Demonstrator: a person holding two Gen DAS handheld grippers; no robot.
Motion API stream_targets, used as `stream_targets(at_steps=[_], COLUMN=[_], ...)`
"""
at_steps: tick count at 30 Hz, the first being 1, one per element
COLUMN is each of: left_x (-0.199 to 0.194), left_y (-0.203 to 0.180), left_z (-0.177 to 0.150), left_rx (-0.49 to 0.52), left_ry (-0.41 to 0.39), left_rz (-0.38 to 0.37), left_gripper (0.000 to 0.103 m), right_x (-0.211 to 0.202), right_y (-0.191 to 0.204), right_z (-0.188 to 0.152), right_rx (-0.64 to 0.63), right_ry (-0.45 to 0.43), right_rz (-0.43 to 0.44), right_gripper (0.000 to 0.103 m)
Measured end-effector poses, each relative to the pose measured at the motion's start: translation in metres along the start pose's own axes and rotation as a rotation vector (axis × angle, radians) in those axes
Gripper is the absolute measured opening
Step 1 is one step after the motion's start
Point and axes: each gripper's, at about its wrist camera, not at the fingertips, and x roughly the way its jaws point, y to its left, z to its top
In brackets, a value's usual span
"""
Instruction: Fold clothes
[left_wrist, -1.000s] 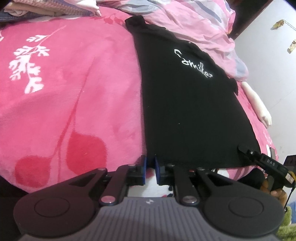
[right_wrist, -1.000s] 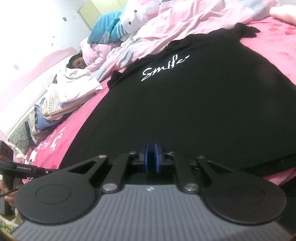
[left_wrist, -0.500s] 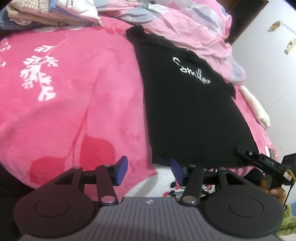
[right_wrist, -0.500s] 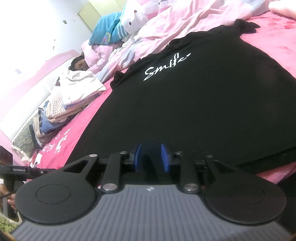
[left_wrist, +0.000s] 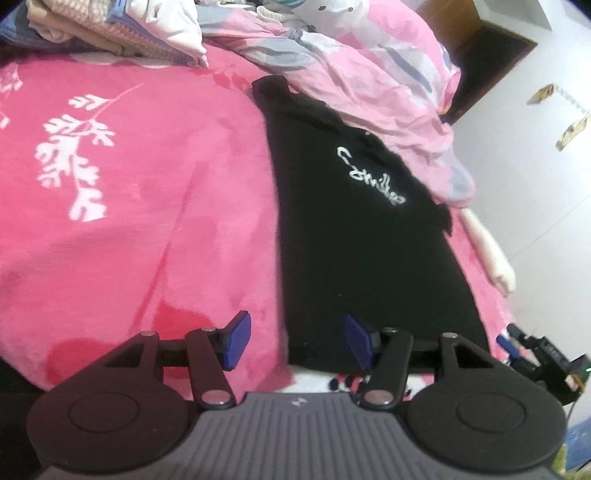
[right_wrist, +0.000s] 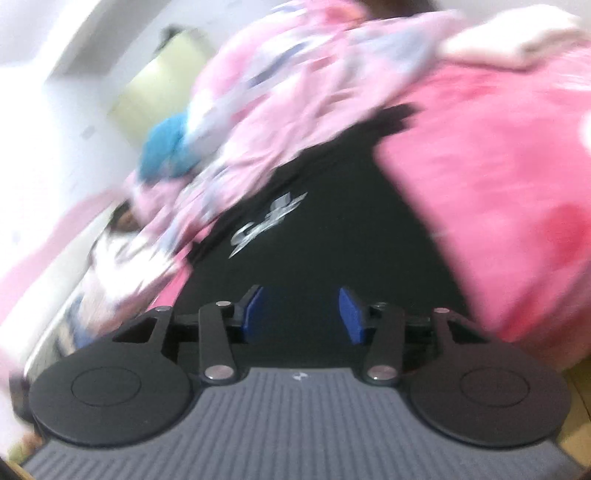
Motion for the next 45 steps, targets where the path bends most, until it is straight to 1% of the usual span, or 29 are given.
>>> stream_targets(at_steps=[3, 7, 9, 12, 17, 20, 22, 23, 26, 28, 30, 31, 32, 33, 35, 36, 40, 45], left_x=[0.005, 0.011, 0.012, 0.015, 0.023, 0.031, 0.035, 0.036, 0.042, 0.044, 0.046, 0.047, 0.047, 0.047, 0.046, 0.044, 0.034, 0.019], left_y=[-0.001, -0.003, -0.002, 0.0, 0.005, 0.005, 0.001, 0.0, -0.008, -0.011, -0.011, -0.01, -0.009, -0.008, -0.012, -0.015, -0.023, -0.035], left_z=[0.001, -0.001, -0.002, -0.004, 0.0, 0.001, -0.002, -0.003, -0.009, -0.008, -0.006, -0.006, -0.005, -0.005, -0.006, -0.007, -0.01, -0.015], left_rx=[-0.004, 0.004, 0.007, 0.005, -0.025, -0.02, 0.001, 0.013, 0.075, 0.098, 0.092, 0.086, 0.078, 0.073, 0.087, 0.102, 0.133, 0.174], left_ry=[0.003, 0.016, 0.026, 0.041, 0.048, 0.066, 0.079, 0.087, 0.104, 0.107, 0.114, 0.117, 0.12, 0.12, 0.113, 0.108, 0.095, 0.105], left_rz=[-0.026, -0.035, -0.039, -0.037, -0.05, -0.063, -0.072, -0.074, -0.038, -0.025, -0.011, -0.005, 0.0, 0.001, 0.011, 0.017, 0.027, 0.005], left_gripper=[0.058, 0.058, 0.058, 0.058, 0.058, 0.056, 0.051, 0.047, 0.039, 0.036, 0.019, 0.015, 0.012, 0.009, 0.007, 0.006, 0.005, 0.005], right_x=[0.0, 0.006, 0.009, 0.008, 0.011, 0.016, 0.018, 0.018, 0.015, 0.015, 0.015, 0.015, 0.014, 0.013, 0.011, 0.009, -0.001, -0.015], right_y=[-0.031, -0.051, -0.06, -0.069, -0.073, -0.076, -0.077, -0.076, -0.07, -0.069, -0.068, -0.068, -0.069, -0.07, -0.071, -0.07, -0.061, -0.052], right_z=[0.016, 0.02, 0.018, 0.014, 0.022, 0.025, 0.026, 0.025, 0.02, 0.018, 0.017, 0.017, 0.017, 0.016, 0.015, 0.014, 0.013, 0.016], right_rx=[0.097, 0.121, 0.154, 0.19, 0.208, 0.223, 0.233, 0.232, 0.193, 0.182, 0.168, 0.164, 0.165, 0.166, 0.164, 0.157, 0.106, 0.078], right_ry=[0.021, 0.055, 0.067, 0.072, 0.09, 0.125, 0.157, 0.176, 0.218, 0.241, 0.255, 0.257, 0.256, 0.254, 0.246, 0.24, 0.2, 0.172], right_rz=[-0.035, -0.096, -0.093, -0.063, -0.029, -0.005, 0.015, 0.02, 0.02, 0.024, 0.018, 0.014, 0.012, 0.009, 0.006, 0.01, 0.008, 0.008], right_gripper=[0.044, 0.044, 0.044, 0.044, 0.046, 0.045, 0.044, 0.041, 0.038, 0.035, 0.027, 0.025, 0.019, 0.011, 0.004, 0.003, 0.002, 0.002])
